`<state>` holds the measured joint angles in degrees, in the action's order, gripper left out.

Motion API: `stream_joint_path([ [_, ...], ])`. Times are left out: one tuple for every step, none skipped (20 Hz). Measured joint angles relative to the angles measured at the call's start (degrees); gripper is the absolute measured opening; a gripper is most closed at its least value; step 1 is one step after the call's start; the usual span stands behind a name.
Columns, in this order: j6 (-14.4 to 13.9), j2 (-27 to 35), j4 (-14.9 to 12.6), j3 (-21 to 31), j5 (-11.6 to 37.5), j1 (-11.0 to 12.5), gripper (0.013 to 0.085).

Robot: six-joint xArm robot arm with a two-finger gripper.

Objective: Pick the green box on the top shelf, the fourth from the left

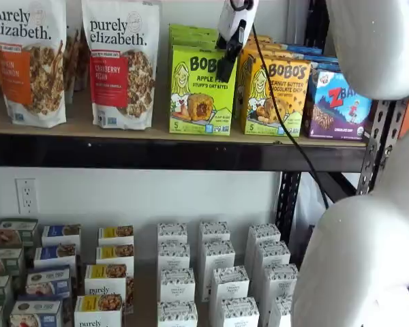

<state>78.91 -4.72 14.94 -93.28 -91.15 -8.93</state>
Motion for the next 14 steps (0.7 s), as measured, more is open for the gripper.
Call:
stream_joint_path([
  [-0.04,-0.03,-0.02,0.03,0.08,-0.04,0.061],
  [-0.06,-0.1,-0.01,0.12,0.23,-0.07,0.061],
  [-0.1,-0.17,0.01,0.21,0.4,-0.11,0.061],
  [-0.15,-0.24,0.02,0.3,0.59,-0.17,0.061],
  [-0.19,-0.28,0.04,0.35,0.71,-0.21,0.061],
  [-0.22,-0.3,0.04,0.37,0.79,-0.24,0.061],
  [-0.27,-0.32,0.04,0.39,0.85,-0.29,0.061],
  [-0.33,-0.32,-0.01,0.38,0.85,-0.35,0.061],
  [-0.36,-0.34,-0.06,0.4,0.9,-0.4,0.061],
  [-0.39,-0.38,-0.06,0.46,0.97,-0.42,0.061],
  [-0.41,-0.45,-0.03,0.58,1.11,-0.45,0.061],
  [-0.42,-0.54,0.03,0.71,1.27,-0.47,0.061],
  [-0.45,-0.59,0.05,0.78,1.36,-0.49,0.061],
  [-0.47,-0.65,0.11,0.87,1.47,-0.52,0.057],
])
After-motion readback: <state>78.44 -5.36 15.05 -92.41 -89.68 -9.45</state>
